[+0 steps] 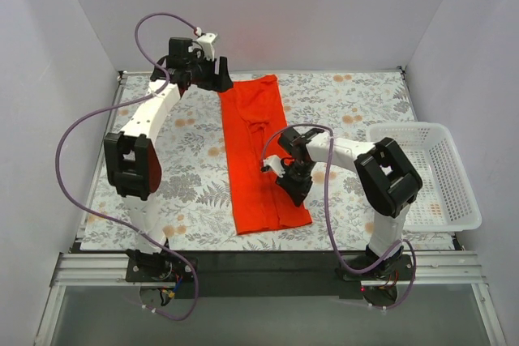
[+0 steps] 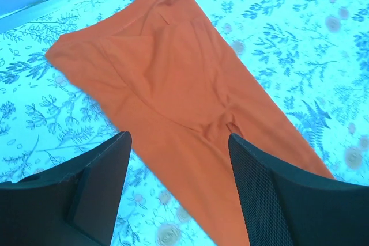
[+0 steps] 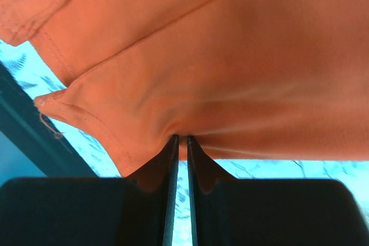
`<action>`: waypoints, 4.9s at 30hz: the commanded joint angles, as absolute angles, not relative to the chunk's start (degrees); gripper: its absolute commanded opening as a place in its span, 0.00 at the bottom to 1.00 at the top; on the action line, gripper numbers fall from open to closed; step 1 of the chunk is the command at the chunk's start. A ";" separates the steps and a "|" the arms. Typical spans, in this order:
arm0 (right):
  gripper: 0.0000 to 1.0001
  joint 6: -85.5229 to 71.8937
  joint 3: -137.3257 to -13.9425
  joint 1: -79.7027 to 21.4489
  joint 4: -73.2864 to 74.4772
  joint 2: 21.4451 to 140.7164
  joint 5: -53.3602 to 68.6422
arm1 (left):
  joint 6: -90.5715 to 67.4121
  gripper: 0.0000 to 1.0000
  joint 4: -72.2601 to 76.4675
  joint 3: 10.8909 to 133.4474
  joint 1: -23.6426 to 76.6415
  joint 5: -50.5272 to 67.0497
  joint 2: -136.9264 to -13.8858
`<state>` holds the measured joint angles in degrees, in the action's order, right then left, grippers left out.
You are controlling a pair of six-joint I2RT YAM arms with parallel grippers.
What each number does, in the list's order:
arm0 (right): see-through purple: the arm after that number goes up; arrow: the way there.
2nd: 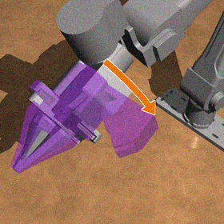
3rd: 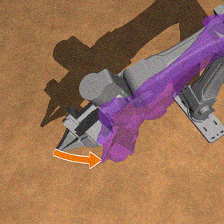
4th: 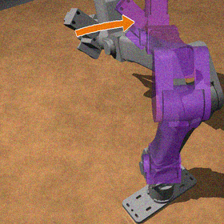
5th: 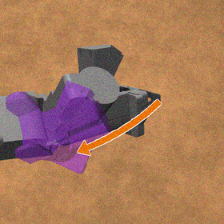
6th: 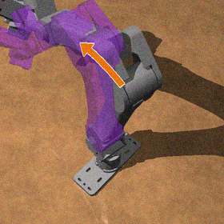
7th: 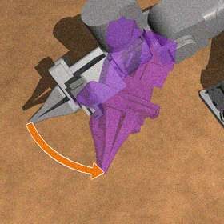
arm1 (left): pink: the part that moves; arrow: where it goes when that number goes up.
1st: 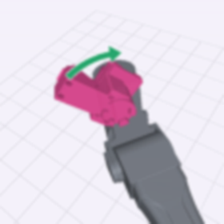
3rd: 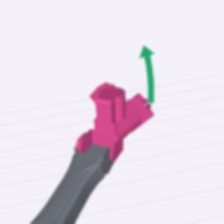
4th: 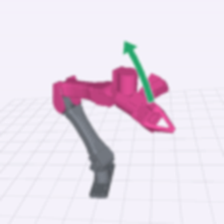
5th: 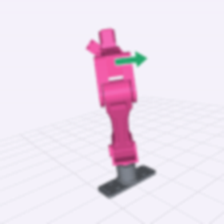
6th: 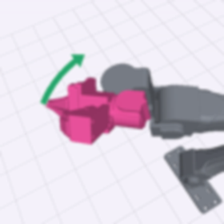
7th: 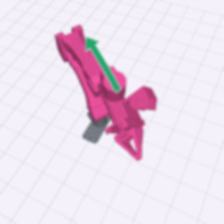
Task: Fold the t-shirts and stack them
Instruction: Fold the tshirt
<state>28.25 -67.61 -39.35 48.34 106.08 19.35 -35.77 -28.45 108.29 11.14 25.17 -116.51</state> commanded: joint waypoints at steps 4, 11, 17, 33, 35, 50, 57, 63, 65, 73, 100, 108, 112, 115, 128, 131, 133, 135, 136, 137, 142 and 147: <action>0.17 24.53 -68.64 -46.66 45.00 110.48 26.63 | -34.80 0.65 -32.08 95.03 11.16 27.77 -108.46; 0.22 23.82 -74.70 -44.31 45.35 106.27 30.67 | -34.36 0.62 -32.17 89.47 11.16 29.88 -108.01; 0.20 22.07 -88.14 -34.04 43.95 107.57 33.31 | -38.31 0.51 -32.52 91.58 11.16 35.06 -113.02; 0.01 12.04 -113.54 -27.86 34.80 132.88 14.87 | -43.24 0.28 -30.41 98.88 11.34 31.73 -128.23; 0.01 10.91 -114.87 -27.25 35.07 134.91 13.19 | -43.16 0.28 -30.32 99.92 11.34 31.90 -129.98; 0.01 10.37 -126.56 -23.64 33.05 144.49 9.15 | -45.61 0.28 -30.06 114.34 10.72 29.79 -142.03; 0.15 14.41 -127.80 -23.38 31.55 140.83 10.54 | -42.64 0.51 -30.50 117.86 10.28 32.34 -139.76; 0.50 22.76 -125.33 -23.38 30.41 127.47 15.11 | -37.01 0.76 -27.86 119.44 10.28 34.27 -125.88; 0.55 23.81 -124.11 -23.38 30.41 124.03 18.00 | -34.37 0.84 -27.51 118.83 10.20 35.24 -119.92; 0.98 29.93 -111.64 -24.26 31.36 105.75 27.05 | -26.30 0.86 -7.38 87.76 10.55 43.12 -92.49; 0.52 36.74 -44.65 -58.09 16.53 80.59 18.98 | 17.05 0.63 -28.74 23.64 25.31 40.26 -54.49; 0.50 36.74 -40.61 -58.10 11.35 83.93 15.38 | 19.16 0.61 -26.28 22.41 25.31 39.73 -56.16; 0.50 34.37 -40.34 -57.66 10.99 85.34 14.94 | 19.07 0.60 -26.28 21.80 25.31 39.29 -55.20; 0.48 32.79 -40.17 -56.95 11.16 84.99 15.99 | 19.42 0.60 -26.28 20.92 25.40 39.55 -54.06; 0.47 33.48 -46.23 -56.34 17.58 78.92 19.95 | 20.39 0.58 -27.25 21.53 25.40 39.81 -54.22; 0.47 33.84 -44.56 -56.08 16.09 80.24 19.34 | 19.95 0.57 -27.25 22.32 25.31 39.64 -55.28; 0.47 34.01 -43.77 -55.37 15.21 81.21 18.99 | 19.95 0.57 -27.16 22.41 25.31 39.64 -55.20; 0.47 34.10 -43.68 -54.50 14.86 82.70 18.55 | 19.95 0.57 -27.07 22.32 25.40 39.81 -55.02; 0.47 34.10 -43.59 -54.23 14.68 83.14 18.54 | 20.04 0.57 -27.16 22.24 25.31 39.81 -55.02; 0.47 34.01 -43.68 -54.05 14.50 84.10 18.63 | 19.95 0.57 -27.16 22.15 25.31 39.90 -55.02; 0.45 33.57 -43.60 -53.53 14.50 86.13 19.69 | 18.81 0.56 -26.46 22.15 25.31 39.64 -54.76; 0.39 33.84 -42.45 -53.53 14.59 87.36 20.39 | 17.58 0.56 -24.88 22.94 25.40 38.67 -54.93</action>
<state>33.32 -43.59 -53.49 15.14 86.37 18.61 18.20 -26.83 20.64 25.15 39.05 -55.44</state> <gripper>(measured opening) 0.401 0.562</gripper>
